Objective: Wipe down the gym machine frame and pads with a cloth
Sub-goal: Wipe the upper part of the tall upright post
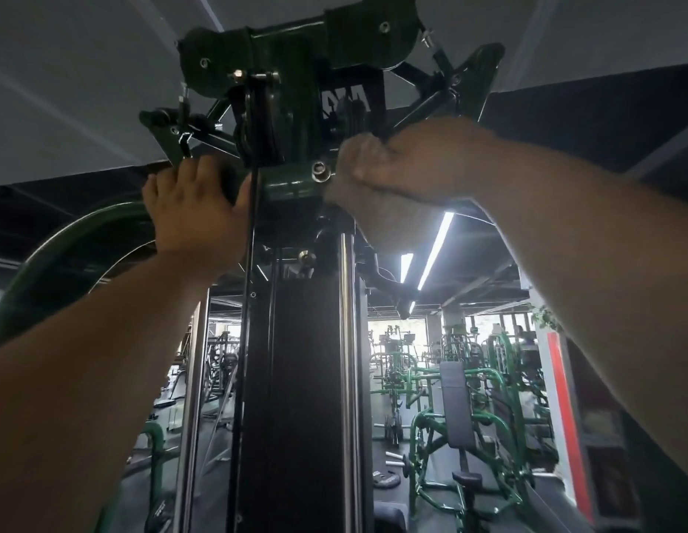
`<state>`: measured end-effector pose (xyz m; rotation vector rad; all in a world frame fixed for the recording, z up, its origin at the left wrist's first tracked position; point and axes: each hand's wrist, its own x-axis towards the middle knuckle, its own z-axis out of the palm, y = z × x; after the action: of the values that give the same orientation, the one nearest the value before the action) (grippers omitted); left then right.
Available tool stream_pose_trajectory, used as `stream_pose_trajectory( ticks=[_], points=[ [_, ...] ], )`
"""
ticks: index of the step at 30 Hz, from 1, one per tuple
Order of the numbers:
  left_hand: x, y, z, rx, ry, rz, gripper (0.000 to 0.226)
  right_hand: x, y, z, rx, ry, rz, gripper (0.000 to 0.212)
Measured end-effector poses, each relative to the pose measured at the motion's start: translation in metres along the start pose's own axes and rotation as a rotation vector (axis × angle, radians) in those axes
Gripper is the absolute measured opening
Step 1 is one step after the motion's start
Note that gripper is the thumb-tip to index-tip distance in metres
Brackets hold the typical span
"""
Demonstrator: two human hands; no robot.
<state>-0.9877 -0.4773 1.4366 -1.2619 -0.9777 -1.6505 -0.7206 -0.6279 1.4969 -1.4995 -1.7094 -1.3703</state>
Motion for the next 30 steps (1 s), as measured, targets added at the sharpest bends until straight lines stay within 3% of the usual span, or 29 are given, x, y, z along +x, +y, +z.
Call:
stream_pose_trajectory(
  ticks=[4,7,12,17,22,27,30],
  points=[
    [-0.003,0.003,0.002,0.026,0.027,0.002,0.059,-0.018,-0.002,0.021,-0.105,0.258,-0.014,0.075],
    [-0.005,0.006,0.003,0.051,0.047,0.001,0.057,-0.013,-0.01,0.03,-0.154,0.346,-0.047,0.072],
    [-0.004,0.001,0.0,0.079,-0.009,0.012,0.065,0.003,-0.006,0.013,-0.086,0.122,-0.018,0.073],
    [-0.002,0.004,-0.012,0.051,-0.088,-0.028,0.066,-0.012,0.004,0.023,-0.114,0.226,-0.007,0.061],
    [0.006,0.011,-0.03,-0.069,-0.186,-0.097,0.062,-0.027,0.027,0.02,-0.077,0.255,0.136,0.088],
    [0.017,0.021,-0.066,-0.475,-0.293,-0.364,0.046,-0.037,0.028,0.028,-0.084,0.377,0.119,0.082],
    [0.02,0.043,-0.086,-0.389,-0.162,-0.207,0.035,-0.034,0.032,0.028,-0.092,0.355,0.093,0.087]
  ],
)
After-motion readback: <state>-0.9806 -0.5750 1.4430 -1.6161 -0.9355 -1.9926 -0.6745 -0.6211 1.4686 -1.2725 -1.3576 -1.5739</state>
